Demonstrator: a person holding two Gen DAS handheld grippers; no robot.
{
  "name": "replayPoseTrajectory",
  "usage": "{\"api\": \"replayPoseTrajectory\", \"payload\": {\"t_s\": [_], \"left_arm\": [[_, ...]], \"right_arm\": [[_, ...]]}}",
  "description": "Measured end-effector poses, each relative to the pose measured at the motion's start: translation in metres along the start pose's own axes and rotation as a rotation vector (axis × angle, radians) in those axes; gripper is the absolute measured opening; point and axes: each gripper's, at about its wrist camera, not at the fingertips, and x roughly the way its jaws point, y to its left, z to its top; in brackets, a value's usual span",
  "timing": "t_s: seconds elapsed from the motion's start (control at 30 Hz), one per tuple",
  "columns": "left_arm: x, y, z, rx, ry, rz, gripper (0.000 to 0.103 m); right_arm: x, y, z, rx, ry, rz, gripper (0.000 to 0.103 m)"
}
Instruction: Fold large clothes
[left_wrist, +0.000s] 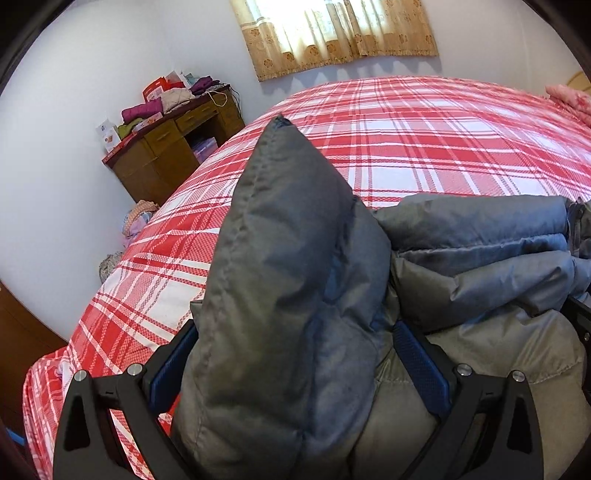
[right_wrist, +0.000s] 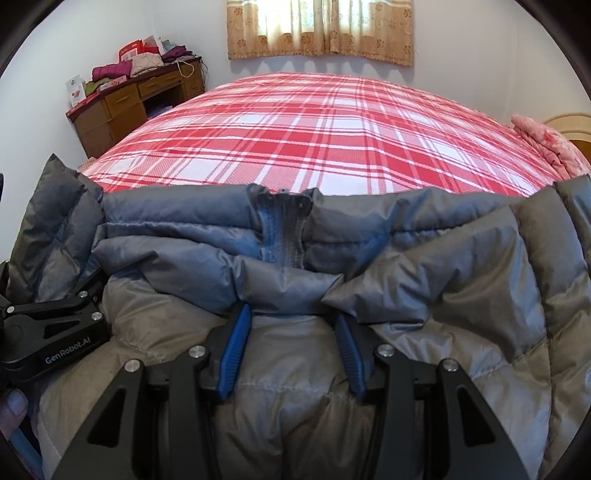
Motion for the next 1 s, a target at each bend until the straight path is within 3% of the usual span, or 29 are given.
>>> {"api": "replayPoseTrajectory", "payload": {"t_s": [0.17,0.27,0.33,0.43,0.5,0.7,0.8,0.9,1.0], "left_arm": [[-0.015,0.004,0.009,0.024,0.064,-0.013,0.102],[-0.059,0.027,-0.007,-0.024,-0.002,-0.079,0.102],[-0.075,0.035,-0.026,-0.037,-0.038,-0.084,0.102],[-0.064,0.025,-0.048,-0.016,-0.011,-0.053,0.102],[-0.061,0.027,-0.057,-0.058,-0.044,-0.064,0.102],[-0.065,0.033,-0.061,-0.079,-0.041,-0.038,0.102],[-0.087,0.06,-0.078,-0.15,-0.04,-0.005,0.102],[-0.105,0.092,-0.106,-0.229,-0.03,0.041,0.102],[-0.1,0.102,-0.128,-0.276,0.037,-0.059,0.102]], "right_arm": [[-0.007,0.008,0.002,-0.063,0.051,-0.037,0.05],[-0.051,0.007,-0.014,-0.037,-0.002,-0.051,0.052],[-0.074,0.011,-0.033,-0.04,-0.05,-0.067,0.063],[-0.075,0.015,-0.062,-0.034,-0.049,-0.102,0.067],[-0.07,0.016,-0.074,-0.046,-0.076,-0.119,0.068],[-0.056,0.014,-0.074,-0.042,-0.034,-0.105,0.07],[-0.068,0.012,-0.075,-0.046,-0.034,-0.094,0.07],[-0.106,0.01,-0.092,-0.009,-0.092,-0.089,0.073],[-0.132,0.012,-0.12,0.009,-0.138,-0.086,0.082]]}}
